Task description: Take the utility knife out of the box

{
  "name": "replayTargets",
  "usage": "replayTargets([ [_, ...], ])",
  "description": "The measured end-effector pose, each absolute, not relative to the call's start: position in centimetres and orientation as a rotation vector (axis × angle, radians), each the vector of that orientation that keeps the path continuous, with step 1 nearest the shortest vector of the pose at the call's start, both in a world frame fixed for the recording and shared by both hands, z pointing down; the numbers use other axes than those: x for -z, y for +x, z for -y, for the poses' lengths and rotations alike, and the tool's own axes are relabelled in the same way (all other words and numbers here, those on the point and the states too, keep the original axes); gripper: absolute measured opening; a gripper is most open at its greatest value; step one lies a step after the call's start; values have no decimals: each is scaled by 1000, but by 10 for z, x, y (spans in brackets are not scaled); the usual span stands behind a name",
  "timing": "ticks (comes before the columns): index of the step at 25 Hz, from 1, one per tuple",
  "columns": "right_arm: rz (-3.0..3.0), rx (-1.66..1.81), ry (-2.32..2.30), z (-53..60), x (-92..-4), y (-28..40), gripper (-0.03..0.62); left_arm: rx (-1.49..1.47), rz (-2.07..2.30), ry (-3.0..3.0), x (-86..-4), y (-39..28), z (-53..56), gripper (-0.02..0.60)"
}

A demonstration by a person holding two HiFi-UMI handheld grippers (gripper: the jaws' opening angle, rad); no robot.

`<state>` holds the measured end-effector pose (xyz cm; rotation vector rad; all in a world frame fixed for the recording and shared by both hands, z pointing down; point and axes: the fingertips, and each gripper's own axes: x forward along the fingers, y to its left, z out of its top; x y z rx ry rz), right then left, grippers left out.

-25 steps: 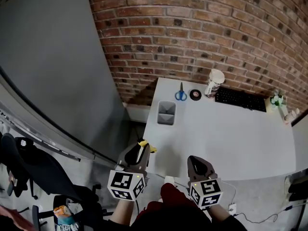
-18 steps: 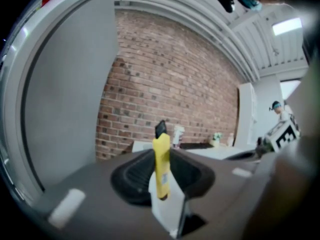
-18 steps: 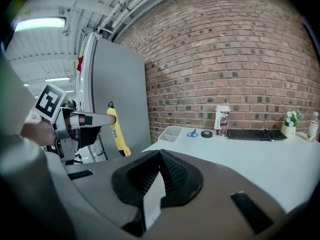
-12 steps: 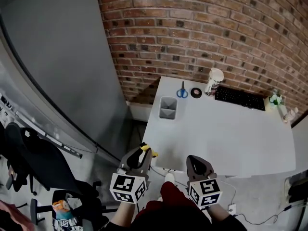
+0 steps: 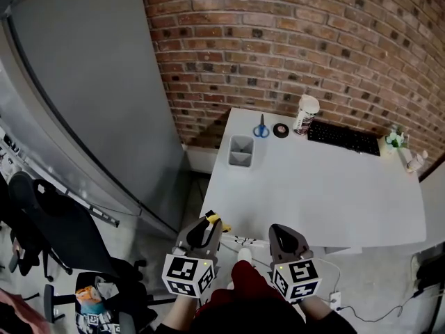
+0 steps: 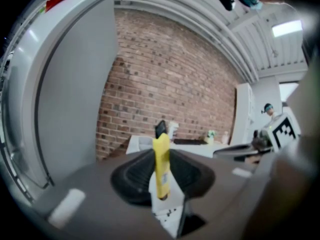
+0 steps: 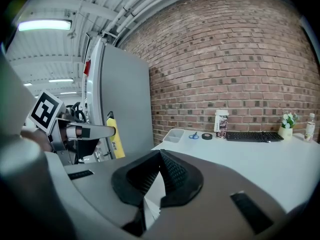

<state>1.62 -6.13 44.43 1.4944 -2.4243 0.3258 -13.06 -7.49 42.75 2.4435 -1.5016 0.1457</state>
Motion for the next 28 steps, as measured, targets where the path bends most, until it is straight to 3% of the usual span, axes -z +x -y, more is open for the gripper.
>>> replayTargets([
  [28,2410,-303,1562,28,-436,70,8,-196,1378,2454,-446,-68,39,92],
])
